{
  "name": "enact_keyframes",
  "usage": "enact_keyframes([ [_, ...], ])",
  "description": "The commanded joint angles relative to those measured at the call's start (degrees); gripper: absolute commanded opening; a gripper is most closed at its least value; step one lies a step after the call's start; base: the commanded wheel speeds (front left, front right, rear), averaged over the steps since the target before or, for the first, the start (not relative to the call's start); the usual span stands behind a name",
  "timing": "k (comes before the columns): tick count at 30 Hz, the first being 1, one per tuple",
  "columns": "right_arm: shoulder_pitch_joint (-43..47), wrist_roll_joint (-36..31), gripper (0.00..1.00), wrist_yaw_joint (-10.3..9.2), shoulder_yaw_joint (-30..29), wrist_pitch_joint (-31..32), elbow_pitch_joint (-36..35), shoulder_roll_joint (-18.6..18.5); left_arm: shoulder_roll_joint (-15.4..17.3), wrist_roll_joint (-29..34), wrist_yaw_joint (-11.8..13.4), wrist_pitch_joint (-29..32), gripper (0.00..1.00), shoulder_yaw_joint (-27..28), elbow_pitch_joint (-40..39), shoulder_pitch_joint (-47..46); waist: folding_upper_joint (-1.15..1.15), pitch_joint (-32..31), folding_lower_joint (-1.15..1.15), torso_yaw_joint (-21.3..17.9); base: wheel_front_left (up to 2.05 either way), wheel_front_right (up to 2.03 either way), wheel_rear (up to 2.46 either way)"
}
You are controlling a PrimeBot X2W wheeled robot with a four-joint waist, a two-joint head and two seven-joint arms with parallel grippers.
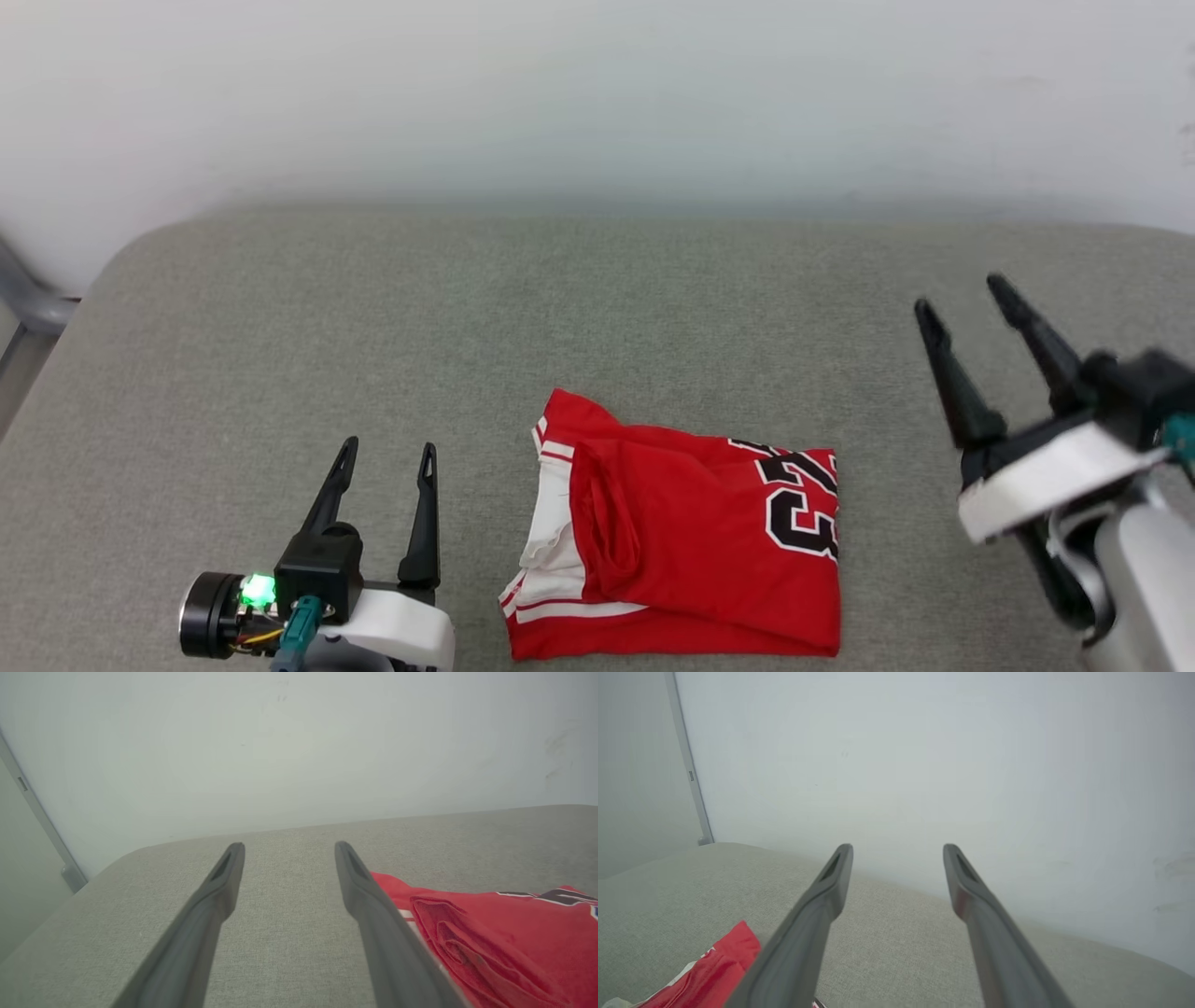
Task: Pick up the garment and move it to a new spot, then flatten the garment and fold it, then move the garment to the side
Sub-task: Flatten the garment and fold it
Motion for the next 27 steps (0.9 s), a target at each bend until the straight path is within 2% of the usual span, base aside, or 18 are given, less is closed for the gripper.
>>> enact_keyframes([
  [1, 2.6, -2.9, 1.00, -0.03, -1.8, -1.3, -1.1, 1.6, 0.3, 0.4, -0.3, -0.1, 1.00, 0.1, -0.2, 0.9, 0.00, -0.9, 0.00, -0.7, 0.00, 0.00, 0.00],
  [8, 13.0, -9.5, 1.00, -0.04, -11.2, -3.9, -7.1, 9.6, 0.5, 0.5, -0.3, -0.1, 1.00, 0.1, -0.7, 2.5, 0.00, -1.9, 0.00, -1.8, 0.00, 0.00, 0.00],
  [17, 25.1, -14.5, 1.00, -0.03, -17.4, -4.1, -12.4, 15.9, 0.9, 0.4, -0.3, -0.1, 1.00, 0.3, -1.8, 5.0, 0.00, -2.8, 0.00, -1.5, 0.00, 0.00, 0.00],
  [27, 29.8, -15.5, 1.00, -0.04, -18.6, -4.1, -11.3, 17.9, 0.7, 0.3, 0.0, -0.1, 1.00, 0.4, -1.4, 6.8, 0.00, -3.6, 0.00, -0.5, 0.00, 0.00, 0.00],
])
